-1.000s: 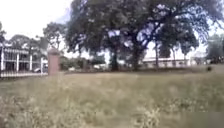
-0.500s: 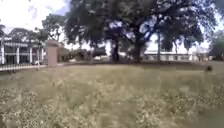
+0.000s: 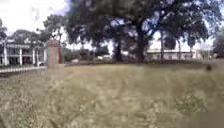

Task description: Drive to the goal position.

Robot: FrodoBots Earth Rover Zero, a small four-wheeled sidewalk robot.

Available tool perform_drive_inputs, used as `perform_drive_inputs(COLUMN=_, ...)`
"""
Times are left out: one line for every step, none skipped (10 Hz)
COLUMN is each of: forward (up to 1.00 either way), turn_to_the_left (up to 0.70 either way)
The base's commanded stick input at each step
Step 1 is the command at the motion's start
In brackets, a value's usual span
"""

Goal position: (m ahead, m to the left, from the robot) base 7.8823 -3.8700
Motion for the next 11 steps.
perform_drive_inputs(forward=0.7, turn_to_the_left=-0.35)
perform_drive_inputs(forward=0.7, turn_to_the_left=-0.35)
perform_drive_inputs(forward=0.7, turn_to_the_left=-0.35)
perform_drive_inputs(forward=0.7, turn_to_the_left=-0.35)
perform_drive_inputs(forward=0.7, turn_to_the_left=-0.35)
perform_drive_inputs(forward=0.7, turn_to_the_left=-0.35)
perform_drive_inputs(forward=0.7, turn_to_the_left=-0.35)
perform_drive_inputs(forward=0.7, turn_to_the_left=-0.35)
perform_drive_inputs(forward=0.7, turn_to_the_left=-0.35)
perform_drive_inputs(forward=0.7, turn_to_the_left=-0.35)
perform_drive_inputs(forward=0.7, turn_to_the_left=-0.35)
